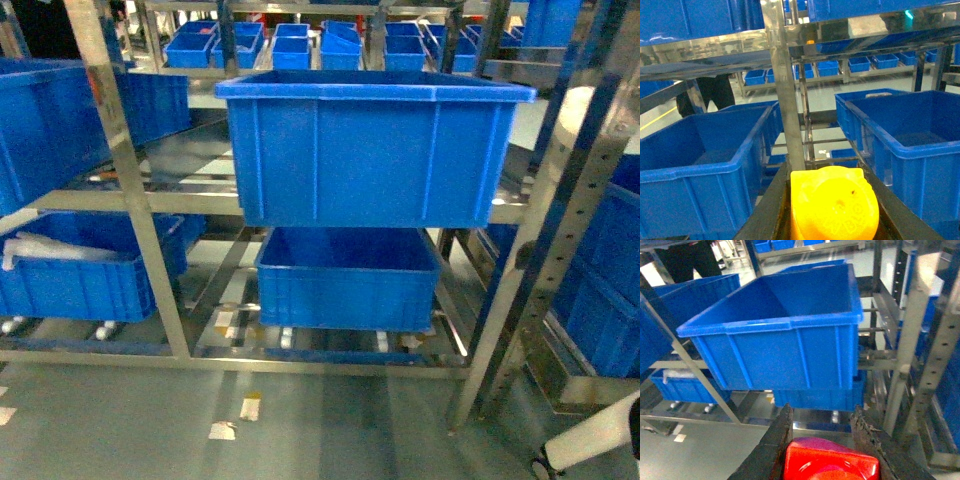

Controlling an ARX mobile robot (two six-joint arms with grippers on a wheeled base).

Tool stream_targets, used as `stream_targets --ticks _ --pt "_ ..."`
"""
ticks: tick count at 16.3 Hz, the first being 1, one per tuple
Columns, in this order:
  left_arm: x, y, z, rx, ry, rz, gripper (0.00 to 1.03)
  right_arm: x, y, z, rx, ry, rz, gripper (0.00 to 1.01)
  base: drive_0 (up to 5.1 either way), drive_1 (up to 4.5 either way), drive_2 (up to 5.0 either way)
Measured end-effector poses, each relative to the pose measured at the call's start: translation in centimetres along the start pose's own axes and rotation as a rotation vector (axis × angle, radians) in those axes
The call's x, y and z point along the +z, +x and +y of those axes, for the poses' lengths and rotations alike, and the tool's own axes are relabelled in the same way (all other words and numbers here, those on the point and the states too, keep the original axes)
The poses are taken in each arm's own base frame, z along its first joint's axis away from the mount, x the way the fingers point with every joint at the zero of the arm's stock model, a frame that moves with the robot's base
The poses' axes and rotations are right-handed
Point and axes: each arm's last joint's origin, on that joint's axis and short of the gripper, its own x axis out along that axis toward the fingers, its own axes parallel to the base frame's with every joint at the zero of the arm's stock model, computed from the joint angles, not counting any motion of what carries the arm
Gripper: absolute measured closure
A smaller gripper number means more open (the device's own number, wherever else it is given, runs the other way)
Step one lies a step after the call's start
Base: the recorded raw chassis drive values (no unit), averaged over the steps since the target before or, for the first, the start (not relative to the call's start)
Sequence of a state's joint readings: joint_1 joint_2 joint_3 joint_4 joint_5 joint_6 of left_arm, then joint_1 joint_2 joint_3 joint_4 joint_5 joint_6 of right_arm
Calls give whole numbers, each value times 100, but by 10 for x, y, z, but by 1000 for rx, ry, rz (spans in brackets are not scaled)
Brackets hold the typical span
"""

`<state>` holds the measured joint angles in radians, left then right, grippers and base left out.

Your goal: Sort and place red and yellow blocks in left bins

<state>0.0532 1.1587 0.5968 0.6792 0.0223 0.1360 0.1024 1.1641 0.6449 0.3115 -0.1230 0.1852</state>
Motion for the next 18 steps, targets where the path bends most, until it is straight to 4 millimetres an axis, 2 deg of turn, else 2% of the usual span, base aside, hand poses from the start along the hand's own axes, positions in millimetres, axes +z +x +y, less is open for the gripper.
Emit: stream_targets --ticks 18 --pt "0 0 0 1 0 -1 76 0 1 -1 -3 1 3 73 -448 413 19"
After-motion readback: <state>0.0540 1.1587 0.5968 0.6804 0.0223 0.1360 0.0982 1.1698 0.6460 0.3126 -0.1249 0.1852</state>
